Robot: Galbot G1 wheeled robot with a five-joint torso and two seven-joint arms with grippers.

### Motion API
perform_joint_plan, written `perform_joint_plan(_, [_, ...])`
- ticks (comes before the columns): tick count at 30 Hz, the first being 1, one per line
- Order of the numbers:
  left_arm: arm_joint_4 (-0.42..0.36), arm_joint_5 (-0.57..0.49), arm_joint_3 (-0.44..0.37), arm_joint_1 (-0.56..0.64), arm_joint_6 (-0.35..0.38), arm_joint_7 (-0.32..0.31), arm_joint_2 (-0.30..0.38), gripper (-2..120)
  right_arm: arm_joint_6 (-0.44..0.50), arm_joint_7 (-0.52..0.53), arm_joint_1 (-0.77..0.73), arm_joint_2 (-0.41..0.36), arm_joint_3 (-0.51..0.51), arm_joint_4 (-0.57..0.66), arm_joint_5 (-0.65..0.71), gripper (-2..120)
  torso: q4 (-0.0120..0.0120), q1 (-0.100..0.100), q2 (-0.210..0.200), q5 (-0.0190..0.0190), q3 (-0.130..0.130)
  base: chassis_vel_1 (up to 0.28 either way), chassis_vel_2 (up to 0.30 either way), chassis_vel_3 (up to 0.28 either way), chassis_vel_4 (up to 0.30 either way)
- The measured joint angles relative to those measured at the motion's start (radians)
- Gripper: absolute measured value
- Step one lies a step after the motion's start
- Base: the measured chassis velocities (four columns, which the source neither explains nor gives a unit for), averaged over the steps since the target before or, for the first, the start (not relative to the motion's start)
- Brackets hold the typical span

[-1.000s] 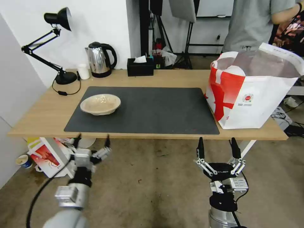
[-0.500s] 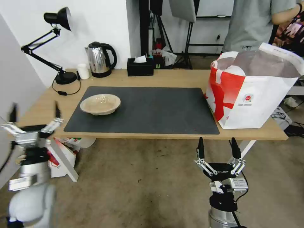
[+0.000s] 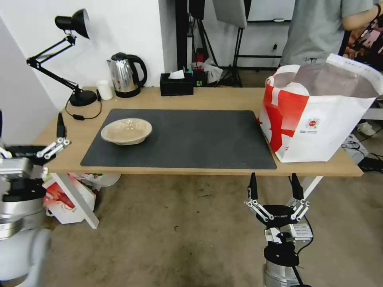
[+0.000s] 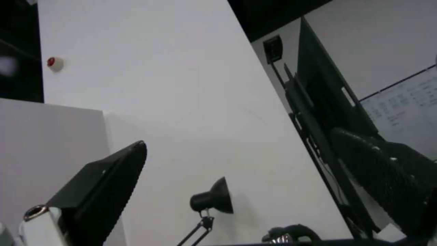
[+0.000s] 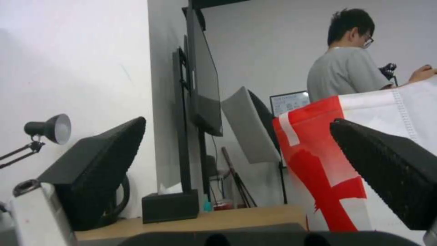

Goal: Pick up the trash from the table and place it into the takeout bag.

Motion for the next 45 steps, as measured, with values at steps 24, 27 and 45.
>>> perform_joint_plan(24, [0.167,-0.045,0.009,-0.007,-0.012,0.082,0.279,100,0.000,0.000,0.000,0.000,0.000,0.000,0.000,100,0.0001,0.000,0.000,0.0000,0.000,0.000,0.000,0.000,0.000])
perform_joint_plan(27, [0.198,-0.036,-0.008,0.001,-0.023,0.107,0.383,100,0.000,0.000,0.000,0.000,0.000,0.000,0.000,100,-0.0001,0.000,0.000,0.0001,0.000,0.000,0.000,0.000,0.000])
perform_joint_plan(45, [0.295,0.030,-0.040,-0.062,-0.037,0.160,0.631,100,0.000,0.000,0.000,0.000,0.000,0.000,0.000,100,0.0000,0.000,0.000,-0.0001,0.000,0.000,0.000,0.000,0.000])
